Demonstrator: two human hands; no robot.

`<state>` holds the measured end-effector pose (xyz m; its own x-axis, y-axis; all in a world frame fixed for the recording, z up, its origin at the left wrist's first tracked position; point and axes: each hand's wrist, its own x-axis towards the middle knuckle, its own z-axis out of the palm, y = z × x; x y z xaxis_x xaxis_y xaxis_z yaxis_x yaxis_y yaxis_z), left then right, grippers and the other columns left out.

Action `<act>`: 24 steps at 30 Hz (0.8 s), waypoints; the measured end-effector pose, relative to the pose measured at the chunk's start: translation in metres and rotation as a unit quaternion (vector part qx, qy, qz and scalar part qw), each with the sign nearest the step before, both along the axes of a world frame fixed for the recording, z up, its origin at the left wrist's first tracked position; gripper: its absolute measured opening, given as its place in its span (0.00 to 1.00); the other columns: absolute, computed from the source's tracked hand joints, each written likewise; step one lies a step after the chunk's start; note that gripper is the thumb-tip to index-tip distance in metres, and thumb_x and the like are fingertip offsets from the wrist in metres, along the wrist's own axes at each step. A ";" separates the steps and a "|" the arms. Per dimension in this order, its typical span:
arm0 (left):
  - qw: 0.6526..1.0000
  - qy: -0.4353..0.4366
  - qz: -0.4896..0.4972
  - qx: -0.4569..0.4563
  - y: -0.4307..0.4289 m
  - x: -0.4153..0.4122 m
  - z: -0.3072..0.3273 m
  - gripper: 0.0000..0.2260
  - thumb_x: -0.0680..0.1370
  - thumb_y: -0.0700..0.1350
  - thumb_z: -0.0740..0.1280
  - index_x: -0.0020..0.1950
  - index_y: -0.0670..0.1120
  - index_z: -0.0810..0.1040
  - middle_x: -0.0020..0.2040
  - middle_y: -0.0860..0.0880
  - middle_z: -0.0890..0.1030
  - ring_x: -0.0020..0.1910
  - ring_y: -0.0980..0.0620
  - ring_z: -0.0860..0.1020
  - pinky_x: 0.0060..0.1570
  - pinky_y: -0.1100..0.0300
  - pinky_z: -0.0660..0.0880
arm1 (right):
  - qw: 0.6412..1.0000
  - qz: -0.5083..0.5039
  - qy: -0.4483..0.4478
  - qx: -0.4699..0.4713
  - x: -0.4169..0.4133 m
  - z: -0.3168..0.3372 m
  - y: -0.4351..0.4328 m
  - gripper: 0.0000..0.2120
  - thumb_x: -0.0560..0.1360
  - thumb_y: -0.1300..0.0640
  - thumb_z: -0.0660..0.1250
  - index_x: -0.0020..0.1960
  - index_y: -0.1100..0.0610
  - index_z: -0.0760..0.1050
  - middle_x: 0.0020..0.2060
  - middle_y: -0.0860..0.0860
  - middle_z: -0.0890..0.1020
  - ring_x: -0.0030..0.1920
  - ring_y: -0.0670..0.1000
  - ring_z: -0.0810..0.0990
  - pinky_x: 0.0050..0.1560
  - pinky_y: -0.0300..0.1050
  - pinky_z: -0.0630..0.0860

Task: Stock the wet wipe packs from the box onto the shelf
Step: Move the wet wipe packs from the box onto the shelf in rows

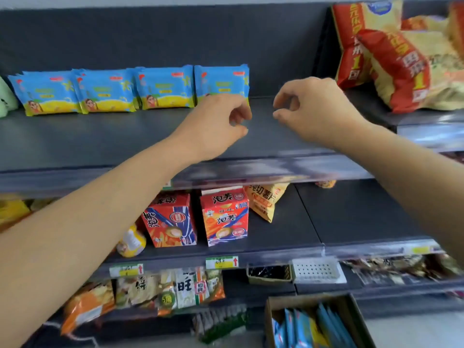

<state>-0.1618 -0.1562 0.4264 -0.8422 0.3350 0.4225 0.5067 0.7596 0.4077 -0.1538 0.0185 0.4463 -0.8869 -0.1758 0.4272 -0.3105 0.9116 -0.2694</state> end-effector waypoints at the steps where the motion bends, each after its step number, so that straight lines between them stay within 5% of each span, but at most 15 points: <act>1: 1.000 -0.020 -0.020 -0.005 0.014 0.014 -0.009 0.08 0.73 0.40 0.69 0.51 0.44 0.79 0.47 0.50 0.80 0.46 0.55 0.76 0.49 0.65 0.70 | 1.000 -0.002 -0.015 0.002 0.016 -0.010 0.011 0.08 0.74 0.56 0.65 0.50 0.54 0.79 0.39 0.49 0.74 0.44 0.52 0.73 0.50 0.45 0.72; 8: 0.971 -0.223 -0.075 -0.034 0.104 0.083 -0.116 0.06 0.73 0.39 0.69 0.50 0.43 0.81 0.46 0.46 0.82 0.45 0.50 0.78 0.46 0.60 0.71 | 0.969 -0.013 -0.237 0.064 0.094 -0.120 0.091 0.07 0.74 0.54 0.66 0.47 0.56 0.81 0.47 0.55 0.82 0.51 0.58 0.79 0.50 0.45 0.74; 12: 0.941 -0.332 -0.051 -0.036 0.143 0.107 -0.198 0.06 0.74 0.39 0.68 0.50 0.43 0.81 0.42 0.50 0.77 0.42 0.54 0.75 0.36 0.67 0.64 | 0.930 -0.037 -0.354 0.088 0.112 -0.201 0.129 0.10 0.75 0.56 0.64 0.50 0.59 0.80 0.53 0.57 0.82 0.54 0.59 0.79 0.53 0.47 0.77; 19: 0.871 -0.487 0.002 -0.067 0.178 0.117 -0.314 0.05 0.75 0.39 0.67 0.50 0.43 0.80 0.50 0.47 0.80 0.50 0.47 0.78 0.53 0.54 0.75 | 0.854 -0.095 -0.511 0.028 0.121 -0.321 0.169 0.13 0.78 0.61 0.58 0.57 0.62 0.78 0.56 0.58 0.80 0.56 0.59 0.78 0.45 0.46 0.74; 24: 0.831 -0.548 0.051 -0.083 0.191 0.116 -0.390 0.06 0.76 0.37 0.64 0.46 0.46 0.78 0.47 0.47 0.78 0.47 0.49 0.76 0.44 0.61 0.70 | 0.825 -0.121 -0.550 0.052 0.117 -0.394 0.189 0.13 0.77 0.62 0.58 0.57 0.64 0.77 0.55 0.61 0.80 0.57 0.61 0.78 0.54 0.49 0.74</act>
